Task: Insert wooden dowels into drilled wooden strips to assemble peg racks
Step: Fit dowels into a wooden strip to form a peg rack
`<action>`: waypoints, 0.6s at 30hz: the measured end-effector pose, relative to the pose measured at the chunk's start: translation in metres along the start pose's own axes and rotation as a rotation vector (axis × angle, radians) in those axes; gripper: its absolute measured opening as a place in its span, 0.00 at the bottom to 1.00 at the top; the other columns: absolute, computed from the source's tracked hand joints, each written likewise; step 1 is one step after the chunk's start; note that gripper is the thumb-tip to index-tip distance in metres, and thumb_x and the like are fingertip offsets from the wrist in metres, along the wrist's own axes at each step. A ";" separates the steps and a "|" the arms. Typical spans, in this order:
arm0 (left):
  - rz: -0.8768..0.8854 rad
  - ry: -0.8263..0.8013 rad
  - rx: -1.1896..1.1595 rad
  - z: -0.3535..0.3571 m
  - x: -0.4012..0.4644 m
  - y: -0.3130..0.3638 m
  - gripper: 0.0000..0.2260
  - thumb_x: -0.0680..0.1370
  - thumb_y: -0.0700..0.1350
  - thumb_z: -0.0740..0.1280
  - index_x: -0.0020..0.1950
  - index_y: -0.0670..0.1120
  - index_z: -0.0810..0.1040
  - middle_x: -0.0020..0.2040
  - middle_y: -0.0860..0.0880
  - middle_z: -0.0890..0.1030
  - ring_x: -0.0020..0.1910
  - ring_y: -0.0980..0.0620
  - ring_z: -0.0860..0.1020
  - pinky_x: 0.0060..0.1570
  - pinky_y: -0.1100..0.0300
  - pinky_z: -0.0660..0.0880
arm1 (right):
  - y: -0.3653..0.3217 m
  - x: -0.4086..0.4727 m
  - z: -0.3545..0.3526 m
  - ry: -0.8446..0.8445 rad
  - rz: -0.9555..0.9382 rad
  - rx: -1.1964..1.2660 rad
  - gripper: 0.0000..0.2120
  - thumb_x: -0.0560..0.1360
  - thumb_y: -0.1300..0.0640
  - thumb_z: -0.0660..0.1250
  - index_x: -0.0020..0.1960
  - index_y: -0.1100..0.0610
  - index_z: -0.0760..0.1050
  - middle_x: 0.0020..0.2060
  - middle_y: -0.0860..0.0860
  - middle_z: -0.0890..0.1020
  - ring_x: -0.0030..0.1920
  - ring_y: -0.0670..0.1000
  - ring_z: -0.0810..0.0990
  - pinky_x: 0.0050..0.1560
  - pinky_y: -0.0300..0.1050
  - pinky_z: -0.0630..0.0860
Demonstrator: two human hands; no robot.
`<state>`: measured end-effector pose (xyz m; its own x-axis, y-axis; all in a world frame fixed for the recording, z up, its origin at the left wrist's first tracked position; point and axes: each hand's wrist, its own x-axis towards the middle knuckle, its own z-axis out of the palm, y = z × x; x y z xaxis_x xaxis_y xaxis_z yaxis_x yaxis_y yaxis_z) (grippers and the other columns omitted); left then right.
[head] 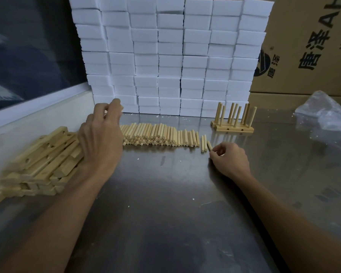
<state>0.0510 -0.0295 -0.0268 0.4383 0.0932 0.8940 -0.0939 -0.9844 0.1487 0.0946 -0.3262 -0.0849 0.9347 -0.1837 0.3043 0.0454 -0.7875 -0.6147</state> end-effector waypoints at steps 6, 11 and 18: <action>0.010 0.036 -0.311 0.001 -0.001 0.012 0.15 0.85 0.48 0.56 0.67 0.42 0.73 0.45 0.40 0.81 0.39 0.41 0.78 0.35 0.50 0.71 | -0.002 -0.001 -0.001 0.004 0.009 -0.012 0.08 0.76 0.51 0.69 0.53 0.51 0.81 0.43 0.46 0.81 0.46 0.49 0.80 0.51 0.51 0.80; -0.449 -0.158 -0.899 0.012 -0.002 0.022 0.09 0.84 0.49 0.60 0.61 0.52 0.77 0.36 0.54 0.79 0.27 0.59 0.73 0.29 0.60 0.70 | -0.002 0.000 0.000 0.021 0.018 -0.043 0.09 0.77 0.54 0.69 0.55 0.54 0.80 0.42 0.48 0.80 0.40 0.45 0.77 0.43 0.44 0.74; -0.960 -0.380 -1.564 0.010 0.001 0.026 0.10 0.78 0.31 0.61 0.55 0.40 0.79 0.40 0.43 0.78 0.29 0.51 0.74 0.24 0.61 0.69 | -0.007 -0.001 -0.001 0.017 0.058 -0.264 0.13 0.81 0.53 0.59 0.48 0.60 0.77 0.45 0.57 0.78 0.43 0.55 0.78 0.51 0.56 0.79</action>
<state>0.0579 -0.0569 -0.0262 0.9601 0.2099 0.1849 -0.2576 0.4059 0.8768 0.0928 -0.3214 -0.0802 0.9268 -0.2413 0.2878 -0.1037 -0.9009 -0.4215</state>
